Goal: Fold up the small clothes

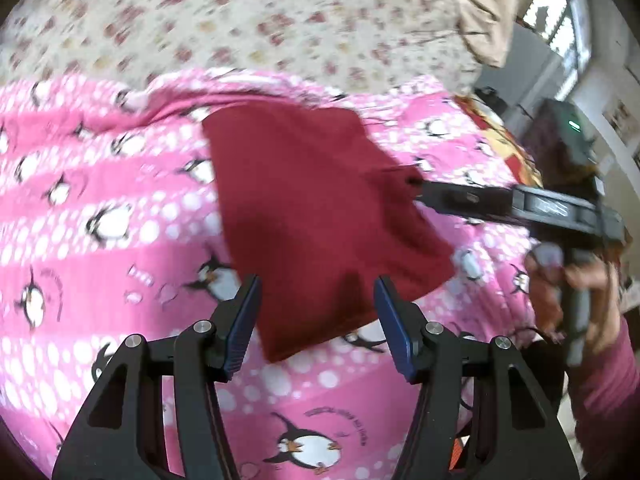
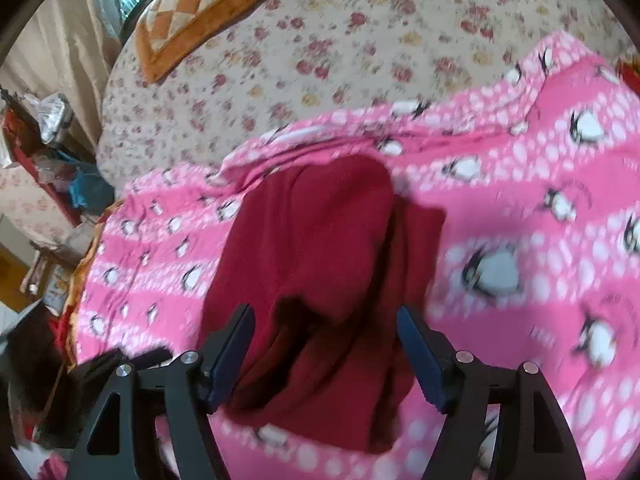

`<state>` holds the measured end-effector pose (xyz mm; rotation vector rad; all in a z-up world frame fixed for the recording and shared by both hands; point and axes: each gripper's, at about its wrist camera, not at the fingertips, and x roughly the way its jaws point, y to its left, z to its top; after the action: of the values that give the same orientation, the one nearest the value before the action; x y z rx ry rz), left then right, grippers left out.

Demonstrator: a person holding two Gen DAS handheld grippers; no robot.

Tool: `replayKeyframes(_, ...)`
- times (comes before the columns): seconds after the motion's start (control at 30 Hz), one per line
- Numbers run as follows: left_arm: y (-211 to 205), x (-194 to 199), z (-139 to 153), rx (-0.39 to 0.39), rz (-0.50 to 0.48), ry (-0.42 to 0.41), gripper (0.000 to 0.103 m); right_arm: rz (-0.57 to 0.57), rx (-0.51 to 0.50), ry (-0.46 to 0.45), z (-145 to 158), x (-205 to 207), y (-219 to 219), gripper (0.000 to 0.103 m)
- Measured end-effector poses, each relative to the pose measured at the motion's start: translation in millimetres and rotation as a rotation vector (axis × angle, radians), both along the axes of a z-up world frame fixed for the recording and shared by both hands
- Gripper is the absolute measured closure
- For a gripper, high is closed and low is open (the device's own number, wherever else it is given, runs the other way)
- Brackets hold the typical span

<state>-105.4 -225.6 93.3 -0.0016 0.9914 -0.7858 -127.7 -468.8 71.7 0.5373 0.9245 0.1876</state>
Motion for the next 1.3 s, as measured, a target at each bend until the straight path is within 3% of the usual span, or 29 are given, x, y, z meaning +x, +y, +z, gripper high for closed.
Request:
replayKeyframes(0.23,-8.9,-3.7,-14.7,0.055,0.007,-0.032,0.045,0.03,0.12,0.042,-21.7,-1.9,21.9,0.032)
replayKeyframes(0.37,-12.9,-1.3,-17.7,0.062,0.014,-0.007,0.045,0.015,0.161,0.043,-34.4,9.7,26.9,0.032)
replayKeyframes(0.4,-13.8,0.7,-17.3,0.058,0.021,0.002,0.045,0.015,0.148,0.032,-34.8,11.3,28.5,0.036)
replayKeyframes(0.47,-14.9,3.4,-12.8,0.054,0.031,0.011,0.045,0.012,0.066,0.013,-33.1,13.6,31.4,0.085)
replayKeyframes(0.5,-14.7,3.3,-7.3,0.049,0.031,0.003,0.045,0.007,0.003,0.007,-30.2,12.8,31.4,0.086)
replayKeyframes(0.57,-13.1,1.5,3.1,0.037,0.028,-0.026,0.045,0.028,-0.029,-0.031,-19.9,4.1,25.6,0.091)
replayKeyframes(0.73,-19.6,5.5,3.3,0.05,0.045,-0.055,0.045,0.027,-0.108,-0.037,-16.8,-17.1,10.3,0.091)
replayKeyframes(0.8,-25.3,10.8,-10.3,0.067,0.062,-0.025,0.045,0.005,-0.088,0.017,-38.0,-18.9,4.6,0.091)
replayKeyframes(0.9,-27.1,14.9,-21.9,0.083,0.076,0.006,0.045,-0.009,-0.027,-0.012,-38.3,-25.4,-4.0,0.091)
replayKeyframes(0.93,-26.7,15.1,-22.1,0.081,0.079,0.002,0.045,-0.014,-0.013,-0.02,-33.6,-27.6,-7.5,0.087)
replayKeyframes(0.97,-26.0,15.5,-21.8,0.081,0.083,-0.003,0.045,-0.021,-0.015,-0.027,-29.1,-30.3,-10.1,0.069)
replayKeyframes(1.03,-24.6,17.4,-20.9,0.083,0.1,-0.016,0.045,-0.072,-0.073,-0.056,-12.3,-37.6,-15.5,0.053)
replayKeyframes(1.17,-28.0,23.5,-23.8,0.1,0.12,-0.024,0.045,-0.144,-0.152,-0.141,19.4,-39.8,-21.6,0.053)
replayKeyframes(1.3,-35.1,24.1,-28.3,0.128,0.125,-0.039,0.045,-0.063,-0.195,-0.142,23.3,-7.2,2.0,0.053)
